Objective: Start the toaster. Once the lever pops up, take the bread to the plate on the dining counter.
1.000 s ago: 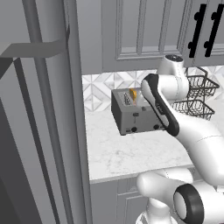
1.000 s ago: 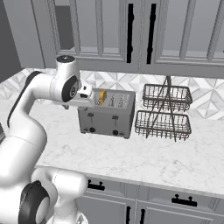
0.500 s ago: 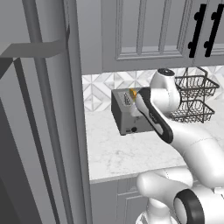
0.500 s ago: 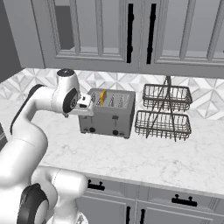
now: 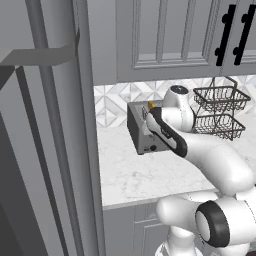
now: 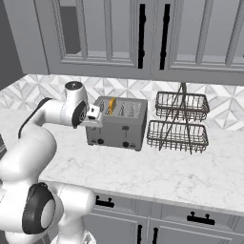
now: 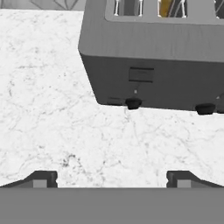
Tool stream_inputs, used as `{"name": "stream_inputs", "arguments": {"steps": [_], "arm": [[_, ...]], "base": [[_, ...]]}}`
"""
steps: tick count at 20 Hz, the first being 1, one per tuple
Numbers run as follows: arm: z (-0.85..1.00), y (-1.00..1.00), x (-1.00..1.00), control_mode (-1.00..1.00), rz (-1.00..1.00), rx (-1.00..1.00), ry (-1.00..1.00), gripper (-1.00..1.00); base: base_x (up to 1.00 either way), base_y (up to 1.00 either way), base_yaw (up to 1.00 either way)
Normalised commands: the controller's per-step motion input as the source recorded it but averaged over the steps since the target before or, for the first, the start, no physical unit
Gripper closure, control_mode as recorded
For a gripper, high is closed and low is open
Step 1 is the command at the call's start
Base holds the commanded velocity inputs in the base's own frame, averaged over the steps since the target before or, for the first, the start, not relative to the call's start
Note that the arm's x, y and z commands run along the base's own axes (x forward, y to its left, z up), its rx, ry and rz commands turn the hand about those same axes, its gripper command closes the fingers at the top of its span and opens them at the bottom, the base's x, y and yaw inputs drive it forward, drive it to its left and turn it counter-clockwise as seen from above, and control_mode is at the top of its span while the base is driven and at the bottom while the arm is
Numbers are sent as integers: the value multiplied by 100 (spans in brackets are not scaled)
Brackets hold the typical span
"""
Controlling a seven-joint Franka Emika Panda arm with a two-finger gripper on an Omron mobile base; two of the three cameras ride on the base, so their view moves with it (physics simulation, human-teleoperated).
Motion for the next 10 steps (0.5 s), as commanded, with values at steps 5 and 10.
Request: {"name": "stream_inputs", "arguments": {"steps": [5, 10], "arm": [[-16, 14, 40, -100, 0, 0, 0, -100], [-15, 16, 37, -100, 0, 0, 0, -100]], "base": [[0, 0, 0], [0, 0, 0]]}}
